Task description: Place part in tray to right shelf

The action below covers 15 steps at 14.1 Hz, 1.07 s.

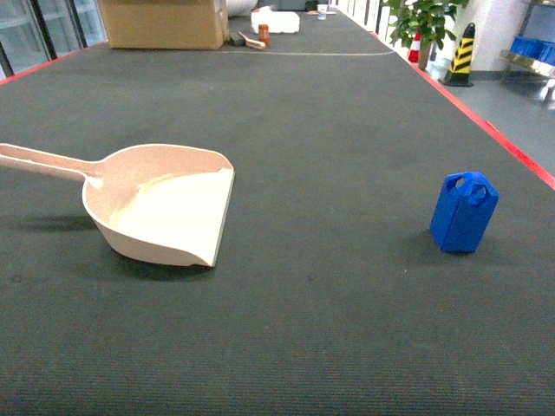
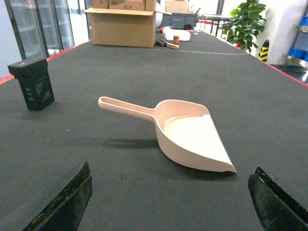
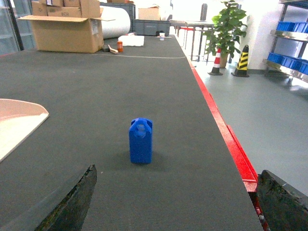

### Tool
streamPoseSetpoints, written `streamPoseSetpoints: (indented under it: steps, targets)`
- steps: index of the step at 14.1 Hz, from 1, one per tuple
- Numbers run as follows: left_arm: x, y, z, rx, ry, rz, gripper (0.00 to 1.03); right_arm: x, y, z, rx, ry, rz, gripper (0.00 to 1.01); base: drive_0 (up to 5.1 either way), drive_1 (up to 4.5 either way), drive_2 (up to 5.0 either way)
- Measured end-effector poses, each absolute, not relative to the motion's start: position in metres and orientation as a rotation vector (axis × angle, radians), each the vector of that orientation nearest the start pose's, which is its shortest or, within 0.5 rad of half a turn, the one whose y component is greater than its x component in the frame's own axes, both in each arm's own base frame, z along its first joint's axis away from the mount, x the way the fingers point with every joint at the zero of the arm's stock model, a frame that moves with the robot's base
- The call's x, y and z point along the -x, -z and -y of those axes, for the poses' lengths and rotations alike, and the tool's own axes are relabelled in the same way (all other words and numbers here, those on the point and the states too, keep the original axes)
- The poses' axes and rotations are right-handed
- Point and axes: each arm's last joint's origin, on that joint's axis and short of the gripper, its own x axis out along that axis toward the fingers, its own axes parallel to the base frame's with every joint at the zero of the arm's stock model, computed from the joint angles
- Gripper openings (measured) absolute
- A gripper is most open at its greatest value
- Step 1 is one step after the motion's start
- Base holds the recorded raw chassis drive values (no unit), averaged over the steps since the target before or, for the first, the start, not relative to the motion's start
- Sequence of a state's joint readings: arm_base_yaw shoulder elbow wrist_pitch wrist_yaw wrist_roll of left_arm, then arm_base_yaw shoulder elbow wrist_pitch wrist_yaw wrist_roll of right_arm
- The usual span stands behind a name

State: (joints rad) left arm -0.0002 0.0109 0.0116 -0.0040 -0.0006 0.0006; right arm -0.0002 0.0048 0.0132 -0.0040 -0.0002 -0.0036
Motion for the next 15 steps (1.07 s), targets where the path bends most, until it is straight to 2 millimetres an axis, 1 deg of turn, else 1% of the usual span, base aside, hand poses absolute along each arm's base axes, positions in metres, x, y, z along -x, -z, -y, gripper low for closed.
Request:
streamPoseSetpoints:
  steps: [15]
  targets:
    - [-0.0977,-0.1662,0.0000,-0.001,0.000,-0.003,0.98,-0.0972,-0.1672,0.0000,0.003,0.000,0.004,0.98,0.0,0.00,0.0]
